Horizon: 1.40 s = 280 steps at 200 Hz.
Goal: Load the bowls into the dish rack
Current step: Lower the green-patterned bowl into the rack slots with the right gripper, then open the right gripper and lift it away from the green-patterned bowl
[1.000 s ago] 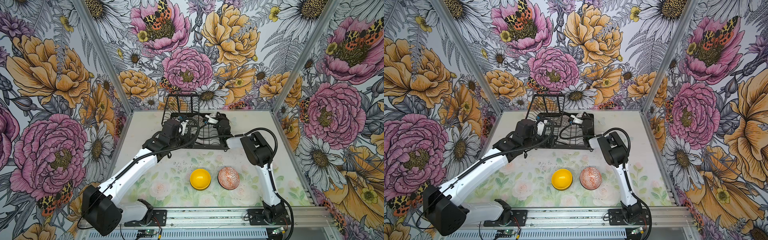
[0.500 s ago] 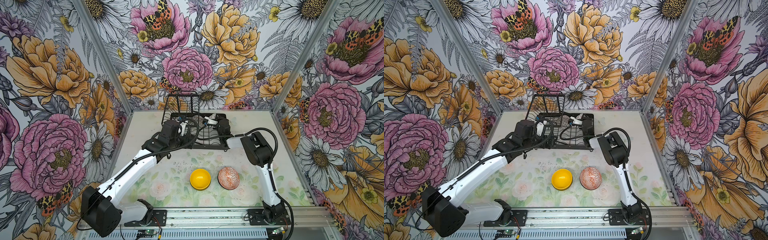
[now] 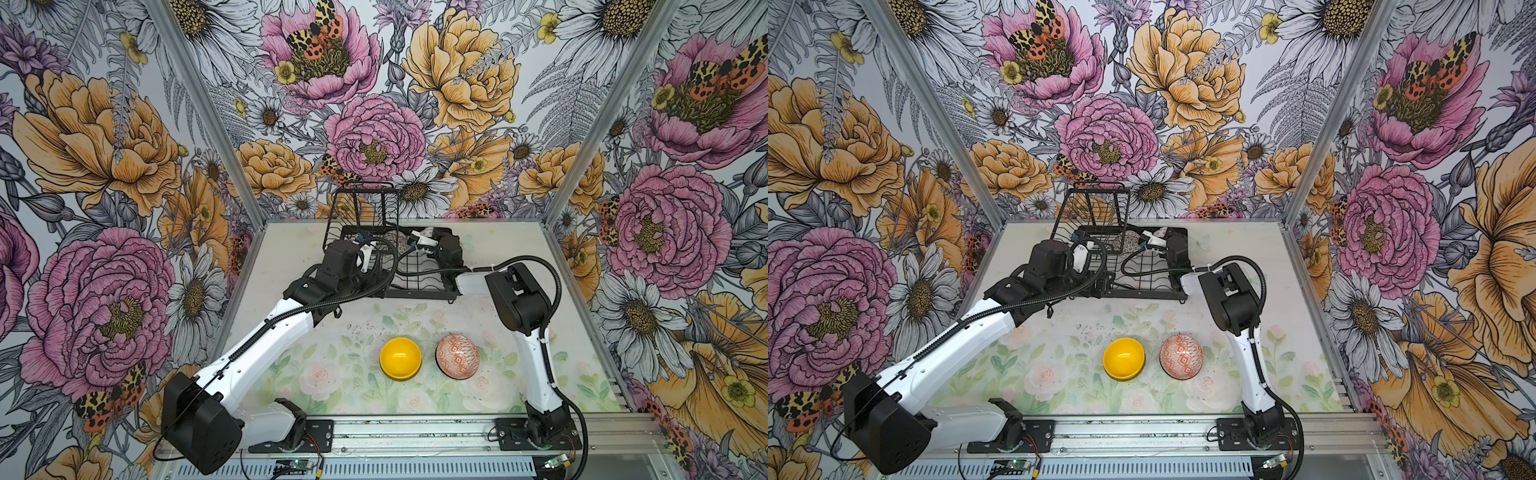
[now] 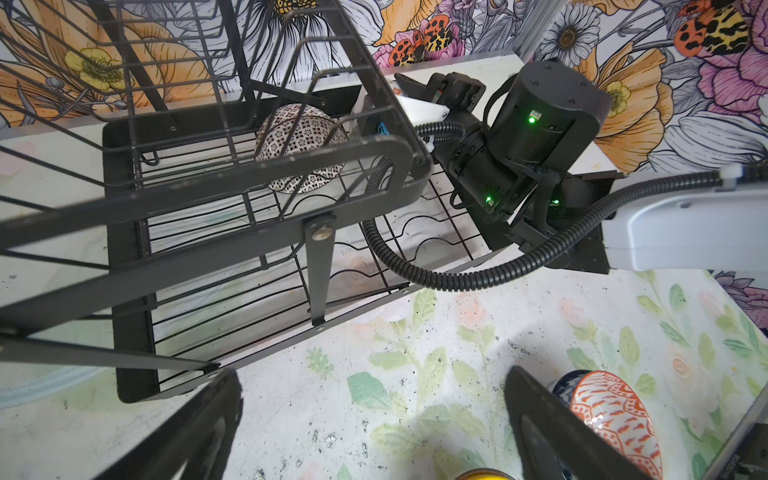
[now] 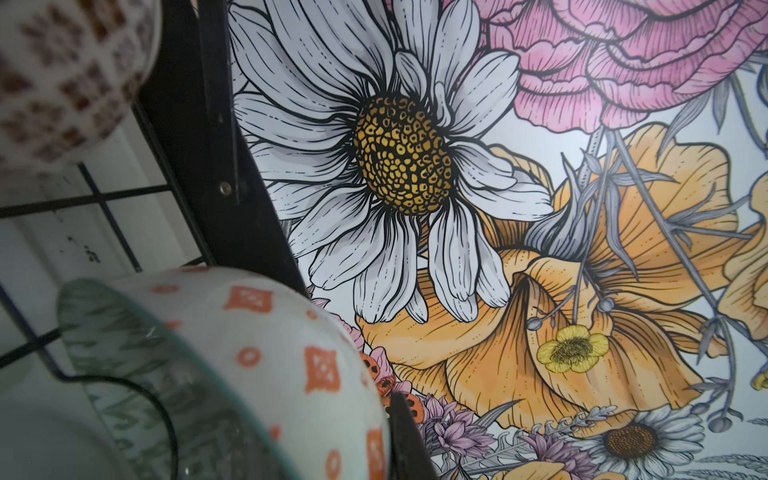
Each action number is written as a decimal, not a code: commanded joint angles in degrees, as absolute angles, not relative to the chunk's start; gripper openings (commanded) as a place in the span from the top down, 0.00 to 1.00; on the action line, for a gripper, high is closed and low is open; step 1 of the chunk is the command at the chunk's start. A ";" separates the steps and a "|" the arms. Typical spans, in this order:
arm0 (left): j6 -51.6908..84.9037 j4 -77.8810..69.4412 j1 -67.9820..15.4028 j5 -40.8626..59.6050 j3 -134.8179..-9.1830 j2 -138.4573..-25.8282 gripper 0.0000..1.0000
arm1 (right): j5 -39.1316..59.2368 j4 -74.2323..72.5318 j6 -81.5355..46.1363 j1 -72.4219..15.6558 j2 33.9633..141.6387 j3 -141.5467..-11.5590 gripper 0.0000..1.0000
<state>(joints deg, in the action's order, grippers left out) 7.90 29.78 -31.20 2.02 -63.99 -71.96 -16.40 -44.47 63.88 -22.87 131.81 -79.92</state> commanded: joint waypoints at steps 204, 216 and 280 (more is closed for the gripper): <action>8.44 30.31 -30.85 2.01 -60.69 -68.49 0.01 | -17.97 -15.34 31.91 -25.04 92.08 -62.01 0.01; 8.44 30.85 -30.85 2.05 -60.75 -68.34 0.01 | -16.82 -9.90 26.48 -25.05 88.12 -61.85 0.01; 8.13 33.11 -30.69 2.80 -58.43 -65.33 0.01 | -9.87 24.07 1.03 -25.49 80.05 -70.30 0.01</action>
<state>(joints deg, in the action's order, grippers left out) 7.99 31.57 -31.20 2.02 -59.96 -67.75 -14.70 6.20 13.89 -24.95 80.93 -65.76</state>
